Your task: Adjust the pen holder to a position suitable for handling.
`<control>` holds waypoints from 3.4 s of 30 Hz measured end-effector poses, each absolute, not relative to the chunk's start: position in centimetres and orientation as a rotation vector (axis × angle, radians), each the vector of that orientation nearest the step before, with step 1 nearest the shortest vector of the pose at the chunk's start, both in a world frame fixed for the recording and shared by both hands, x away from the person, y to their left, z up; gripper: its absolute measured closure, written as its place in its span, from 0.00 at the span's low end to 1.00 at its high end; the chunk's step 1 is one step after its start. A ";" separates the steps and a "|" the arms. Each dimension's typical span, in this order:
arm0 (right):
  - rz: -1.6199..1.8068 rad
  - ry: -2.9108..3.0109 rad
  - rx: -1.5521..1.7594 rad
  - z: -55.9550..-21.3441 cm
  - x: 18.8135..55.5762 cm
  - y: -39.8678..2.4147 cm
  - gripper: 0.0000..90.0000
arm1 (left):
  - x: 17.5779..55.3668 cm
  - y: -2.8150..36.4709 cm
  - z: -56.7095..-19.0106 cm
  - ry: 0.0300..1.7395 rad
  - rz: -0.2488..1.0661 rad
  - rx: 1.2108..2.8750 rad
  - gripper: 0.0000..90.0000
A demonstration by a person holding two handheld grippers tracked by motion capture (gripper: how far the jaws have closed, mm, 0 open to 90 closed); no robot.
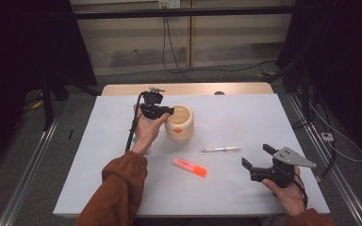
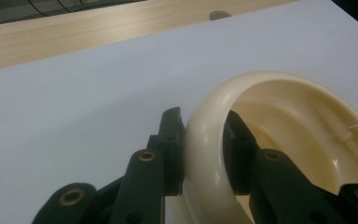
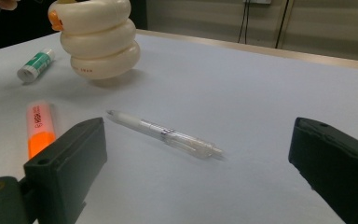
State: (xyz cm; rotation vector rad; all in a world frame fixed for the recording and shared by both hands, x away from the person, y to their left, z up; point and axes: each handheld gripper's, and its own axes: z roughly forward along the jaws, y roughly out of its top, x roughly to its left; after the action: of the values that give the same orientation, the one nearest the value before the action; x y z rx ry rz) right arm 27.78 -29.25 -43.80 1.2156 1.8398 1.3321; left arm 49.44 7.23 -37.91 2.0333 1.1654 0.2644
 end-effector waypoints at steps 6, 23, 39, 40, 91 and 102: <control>1.329 1.842 1.216 -43.8 27.8 -29.3 0.04 | 48.5 7.6 -38.5 1.224 0.246 2.033 0.81; 1.331 1.844 1.215 -43.8 27.8 -29.2 0.04 | 48.4 7.5 -39.9 1.257 0.195 2.020 0.79; 1.332 1.844 1.213 -43.8 27.9 -29.2 0.04 | 48.3 7.4 -39.6 1.147 0.171 2.001 0.33; 1.331 1.845 1.213 -43.8 27.8 -29.2 0.04 | 48.2 7.4 -39.5 1.147 0.189 2.002 0.31; 1.329 1.839 1.220 -43.8 27.9 -29.2 0.04 | 41.5 15.3 -37.5 1.121 0.449 1.832 0.06; 1.336 1.839 1.215 -43.7 27.7 -29.2 0.04 | 39.6 15.8 -38.6 1.107 0.472 1.854 0.06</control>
State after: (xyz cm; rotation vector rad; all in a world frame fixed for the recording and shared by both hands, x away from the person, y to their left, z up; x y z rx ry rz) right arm 27.71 -29.22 -43.73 1.2151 1.8391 1.3362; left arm 39.65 15.75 -38.57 1.8537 1.1069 0.4724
